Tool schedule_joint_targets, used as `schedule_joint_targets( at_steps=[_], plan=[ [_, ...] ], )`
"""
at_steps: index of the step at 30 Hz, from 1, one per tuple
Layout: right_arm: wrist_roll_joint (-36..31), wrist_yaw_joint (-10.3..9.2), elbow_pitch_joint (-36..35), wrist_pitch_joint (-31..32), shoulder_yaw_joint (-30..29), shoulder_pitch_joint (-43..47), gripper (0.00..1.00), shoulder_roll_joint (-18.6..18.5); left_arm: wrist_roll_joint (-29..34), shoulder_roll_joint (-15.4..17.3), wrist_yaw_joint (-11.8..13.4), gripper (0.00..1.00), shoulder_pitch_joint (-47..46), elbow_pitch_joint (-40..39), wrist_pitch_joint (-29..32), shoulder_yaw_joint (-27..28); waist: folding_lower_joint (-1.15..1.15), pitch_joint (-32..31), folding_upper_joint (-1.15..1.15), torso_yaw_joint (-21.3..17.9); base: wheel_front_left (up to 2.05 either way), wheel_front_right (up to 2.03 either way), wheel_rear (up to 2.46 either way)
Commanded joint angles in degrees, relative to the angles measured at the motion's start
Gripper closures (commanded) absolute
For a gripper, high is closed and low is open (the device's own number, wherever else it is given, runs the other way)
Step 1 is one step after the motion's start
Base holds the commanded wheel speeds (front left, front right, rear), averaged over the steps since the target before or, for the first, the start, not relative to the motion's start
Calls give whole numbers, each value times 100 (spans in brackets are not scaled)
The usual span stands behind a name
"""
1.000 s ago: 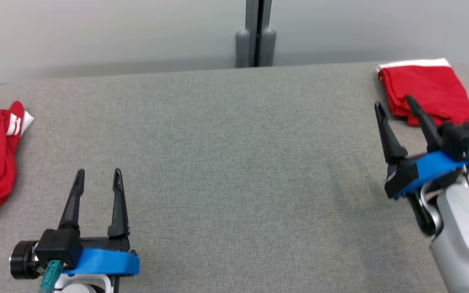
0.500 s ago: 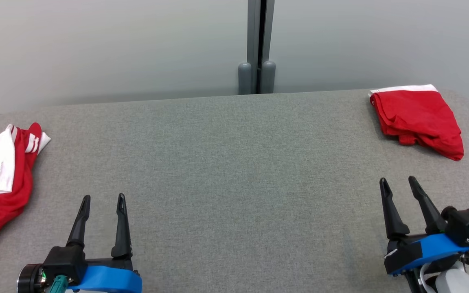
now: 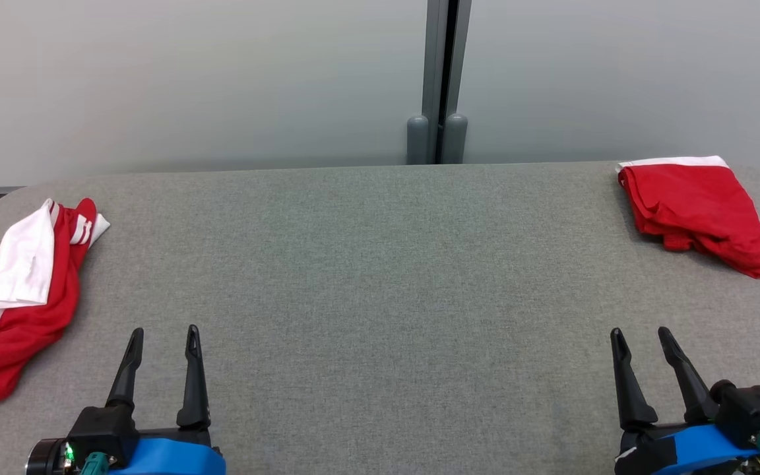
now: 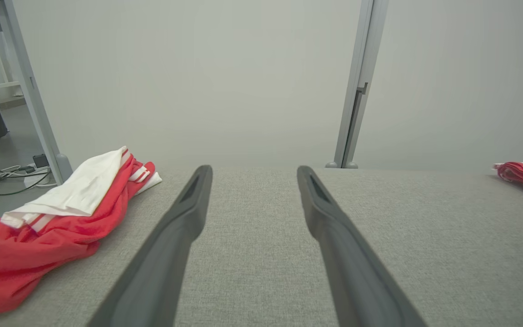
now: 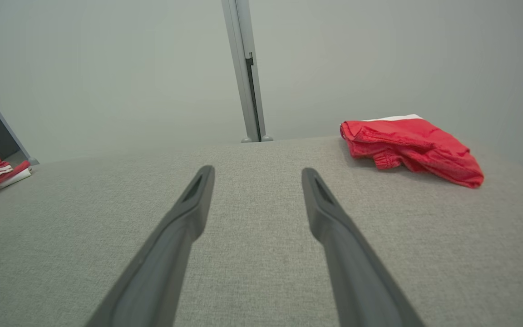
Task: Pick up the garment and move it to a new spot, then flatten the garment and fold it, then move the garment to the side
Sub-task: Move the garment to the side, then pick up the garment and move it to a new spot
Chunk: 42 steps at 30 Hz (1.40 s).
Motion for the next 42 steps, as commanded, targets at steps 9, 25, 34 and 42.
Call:
schedule_joint_targets(
  at_steps=[9,25,34,42],
  plan=[
    [-143,1,-157,89,-60,172,0,106,49,3,-34,0,2,66,1,40,0,-38,0,9,0,0,0],
    [-98,1,-101,97,-25,190,0,128,77,16,-61,0,14,119,1,101,0,-83,0,161,0,0,0],
    [-4,1,-18,67,105,146,0,130,89,51,-22,0,-3,118,1,183,0,-58,0,513,0,0,0],
    [31,1,59,23,224,72,0,128,62,111,-29,0,-88,159,2,270,0,1,0,1067,0,0,0]
  ],
)
